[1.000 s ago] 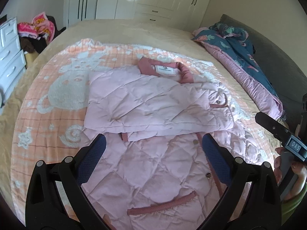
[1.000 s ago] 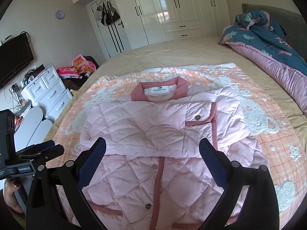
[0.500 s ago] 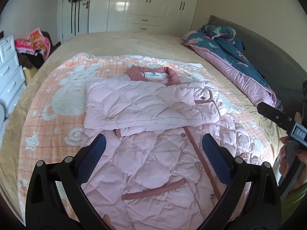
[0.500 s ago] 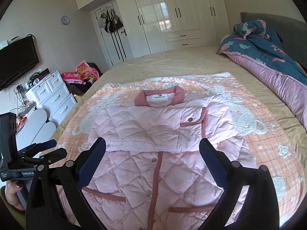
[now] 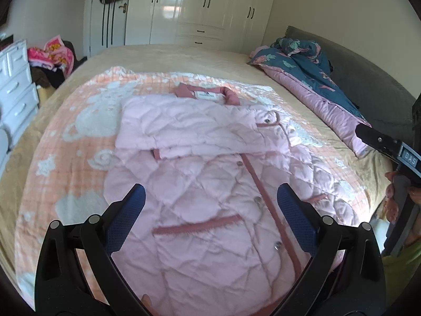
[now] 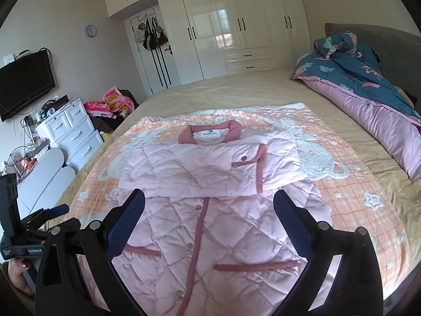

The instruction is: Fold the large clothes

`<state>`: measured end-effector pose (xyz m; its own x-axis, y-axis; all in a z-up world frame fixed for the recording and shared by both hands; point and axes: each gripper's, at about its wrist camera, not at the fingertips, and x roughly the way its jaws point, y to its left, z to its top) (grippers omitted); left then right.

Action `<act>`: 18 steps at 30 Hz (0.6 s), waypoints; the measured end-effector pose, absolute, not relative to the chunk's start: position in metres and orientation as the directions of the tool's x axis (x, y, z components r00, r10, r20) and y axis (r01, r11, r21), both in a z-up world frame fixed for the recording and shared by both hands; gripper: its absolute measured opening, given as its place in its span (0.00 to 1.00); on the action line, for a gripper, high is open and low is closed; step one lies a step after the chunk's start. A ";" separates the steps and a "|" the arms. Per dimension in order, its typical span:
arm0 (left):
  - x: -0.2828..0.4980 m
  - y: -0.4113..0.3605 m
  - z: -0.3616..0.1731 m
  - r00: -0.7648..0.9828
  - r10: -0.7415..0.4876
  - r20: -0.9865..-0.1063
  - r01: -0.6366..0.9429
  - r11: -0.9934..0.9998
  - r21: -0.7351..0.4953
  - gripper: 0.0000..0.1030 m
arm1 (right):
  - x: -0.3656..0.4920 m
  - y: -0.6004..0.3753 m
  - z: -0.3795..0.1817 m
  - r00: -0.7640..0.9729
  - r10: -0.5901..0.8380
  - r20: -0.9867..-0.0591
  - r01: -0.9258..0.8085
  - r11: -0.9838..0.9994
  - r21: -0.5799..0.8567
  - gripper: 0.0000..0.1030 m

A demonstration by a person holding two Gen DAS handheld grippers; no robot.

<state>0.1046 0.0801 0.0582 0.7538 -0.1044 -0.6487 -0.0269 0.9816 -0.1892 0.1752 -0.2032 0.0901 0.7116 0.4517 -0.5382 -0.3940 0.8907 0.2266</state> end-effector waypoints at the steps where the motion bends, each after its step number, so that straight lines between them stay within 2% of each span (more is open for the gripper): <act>1: 0.102 0.078 0.057 0.755 -0.107 -0.646 -0.027 0.980 -0.195 0.91 | 0.173 -0.206 0.089 0.713 0.447 -0.540 -0.391 0.893 0.223 0.95; 18: 0.072 0.056 0.045 0.770 -0.036 -0.637 -0.073 0.987 -0.144 0.91 | 0.146 -0.235 0.072 0.690 0.481 -0.541 -0.448 0.871 0.202 0.96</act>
<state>0.0725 0.0557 0.0450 0.7696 -0.0365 -0.6375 -0.0727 0.9869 -0.1441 0.1463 -0.2346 0.0718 0.6899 0.4806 -0.5413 -0.4479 0.8709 0.2023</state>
